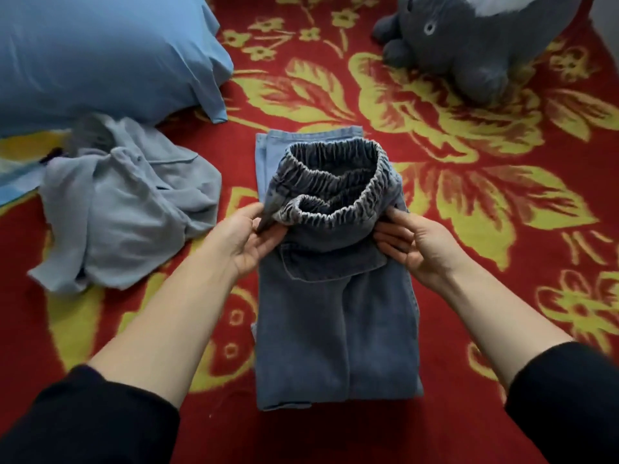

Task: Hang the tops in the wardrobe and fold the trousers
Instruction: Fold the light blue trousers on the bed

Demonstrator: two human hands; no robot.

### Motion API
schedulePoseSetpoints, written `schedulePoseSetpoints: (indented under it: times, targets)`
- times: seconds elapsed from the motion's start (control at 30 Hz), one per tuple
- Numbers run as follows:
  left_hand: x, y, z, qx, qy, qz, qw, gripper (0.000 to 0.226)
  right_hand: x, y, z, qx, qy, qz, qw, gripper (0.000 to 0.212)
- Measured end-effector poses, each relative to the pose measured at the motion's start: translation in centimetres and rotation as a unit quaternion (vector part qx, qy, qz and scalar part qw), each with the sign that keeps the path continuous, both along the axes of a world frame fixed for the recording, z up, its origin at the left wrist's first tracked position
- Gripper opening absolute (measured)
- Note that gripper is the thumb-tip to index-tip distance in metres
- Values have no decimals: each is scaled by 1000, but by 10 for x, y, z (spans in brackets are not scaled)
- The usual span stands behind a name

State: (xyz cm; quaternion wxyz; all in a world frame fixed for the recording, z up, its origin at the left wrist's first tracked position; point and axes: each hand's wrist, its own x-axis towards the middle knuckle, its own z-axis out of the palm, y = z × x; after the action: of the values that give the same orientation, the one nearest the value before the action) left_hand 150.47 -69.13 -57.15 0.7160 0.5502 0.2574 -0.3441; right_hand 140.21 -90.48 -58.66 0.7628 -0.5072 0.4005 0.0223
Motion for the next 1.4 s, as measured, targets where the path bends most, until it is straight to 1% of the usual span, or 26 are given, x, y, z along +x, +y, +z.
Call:
schedulePoseSetpoints:
  times: [0.07,0.17,0.27,0.3,0.33,0.37,0.4,0.43,0.5,0.57,0.63,0.7,0.73,0.8,0.9,0.93,0.97,1.0,1.03,1.1,1.13,1.17,1.23,1.3,1.33,1.4]
  targets:
    - [33,-14,-4,20,-11,-21,1000,26,33,-9,-7,-32,13,19,999,18]
    - [81,-32,-11,63,-37,-64,995,28,81,-18,-13,-61,15,4,998,18]
    - [112,-49,-26,77,-84,-50,992,20,116,-27,-26,-73,-11,0,997,17]
    - [116,-53,-35,83,-104,-49,990,19,122,-29,-32,-80,-21,20,996,31]
    - [117,-57,-47,100,-131,-60,985,21,124,-31,-40,-93,-23,47,994,53]
    - [112,-58,-60,137,-166,-85,973,29,121,-31,-46,-111,-17,79,991,70]
    - [103,-59,-73,181,-210,-120,953,41,115,-29,-53,-136,-7,117,984,77]
    - [90,-56,-82,223,-257,-166,926,51,105,-26,-61,-169,-1,153,974,78]
    - [55,-46,-97,288,-344,-265,853,63,79,-20,-76,-267,-9,224,937,71]
    - [18,-30,-104,332,-410,-334,781,63,48,-18,-86,-373,-18,291,881,66]
    - [-17,-12,-107,367,-460,-382,713,63,11,-15,-90,-441,-19,336,832,62]
    - [-47,3,-110,396,-522,-426,624,62,-23,-11,-90,-505,-52,376,775,61]
    - [-63,8,-110,402,-548,-450,579,61,-40,-8,-92,-536,-72,397,741,63]
    - [-95,16,-114,401,-580,-495,508,63,-70,-1,-97,-578,-97,447,676,73]
    - [-126,24,-125,438,-569,-544,434,79,-99,4,-105,-626,-104,533,560,98]
    - [-130,23,-128,459,-561,-551,414,79,-103,5,-107,-636,-93,556,527,105]
    - [-131,21,-129,482,-556,-549,396,74,-105,5,-111,-645,-80,569,504,110]
    - [-129,17,-131,504,-553,-541,384,67,-102,5,-115,-651,-68,575,491,109]
    - [-127,14,-131,521,-545,-536,379,62,-100,6,-119,-663,-68,573,477,100]
    - [-122,10,-130,535,-530,-547,366,59,-93,4,-122,-694,-95,555,449,64]
    - [-119,11,-130,537,-528,-552,359,60,-88,1,-121,-705,-120,543,440,51]
    - [-116,13,-130,536,-524,-558,355,66,-83,-3,-119,-713,-153,532,431,45]
    - [-112,19,-129,523,-507,-582,361,87,-78,-9,-112,-723,-202,515,414,43]
    - [-112,24,-126,518,-484,-599,372,95,-80,-10,-106,-720,-194,516,422,44]
    - [-112,25,-124,517,-486,-595,377,93,-79,-9,-102,-711,-182,526,429,45]
    - [-113,20,-113,509,-471,-602,396,82,-77,-7,-92,-662,-129,580,456,42]
